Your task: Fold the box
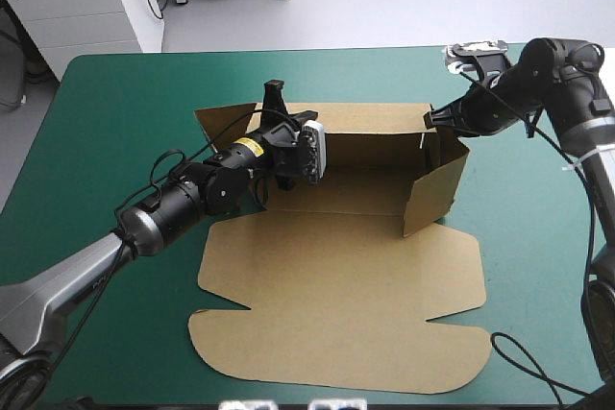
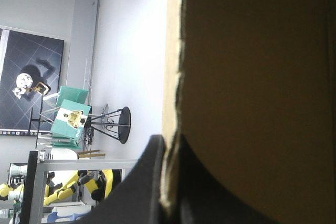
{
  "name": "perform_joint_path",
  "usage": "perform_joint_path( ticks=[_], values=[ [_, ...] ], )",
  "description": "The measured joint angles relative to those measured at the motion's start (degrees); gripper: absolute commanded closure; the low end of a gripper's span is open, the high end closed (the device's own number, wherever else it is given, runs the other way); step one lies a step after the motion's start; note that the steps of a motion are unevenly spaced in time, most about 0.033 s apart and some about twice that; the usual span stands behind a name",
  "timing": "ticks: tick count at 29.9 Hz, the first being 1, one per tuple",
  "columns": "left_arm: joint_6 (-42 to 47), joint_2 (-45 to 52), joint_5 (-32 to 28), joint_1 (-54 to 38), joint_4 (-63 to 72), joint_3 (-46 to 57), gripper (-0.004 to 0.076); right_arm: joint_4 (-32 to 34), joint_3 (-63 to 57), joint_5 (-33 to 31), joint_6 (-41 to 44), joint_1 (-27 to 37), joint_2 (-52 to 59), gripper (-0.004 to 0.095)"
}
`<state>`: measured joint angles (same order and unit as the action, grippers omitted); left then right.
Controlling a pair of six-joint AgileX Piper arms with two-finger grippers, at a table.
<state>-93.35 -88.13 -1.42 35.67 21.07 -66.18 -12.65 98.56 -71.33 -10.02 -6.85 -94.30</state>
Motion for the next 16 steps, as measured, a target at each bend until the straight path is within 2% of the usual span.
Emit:
perform_joint_path(
  ticks=[6, 9, 11, 16],
  values=[
    [0.0, -0.1, 0.1, -0.1, 0.0, 0.0, 0.0731, -0.6, 0.0, -0.1, -0.2, 0.0, 1.0, 0.0925],
    [0.0, -0.1, 0.1, -0.1, 0.0, 0.0, 0.0731, -1.7, -0.1, -0.1, -0.7, 0.0, 1.0, 0.0891],
    [0.0, -0.1, 0.1, -0.1, 0.0, 0.0, 0.0731, -2.0, -0.1, -0.1, -0.9, 0.0, 1.0, 0.0804],
    [0.0, -0.1, 0.1, -0.1, 0.0, 0.0, 0.0731, -2.0, -0.4, 0.0, -0.9, 0.0, 1.3, 0.0469]
  ],
)
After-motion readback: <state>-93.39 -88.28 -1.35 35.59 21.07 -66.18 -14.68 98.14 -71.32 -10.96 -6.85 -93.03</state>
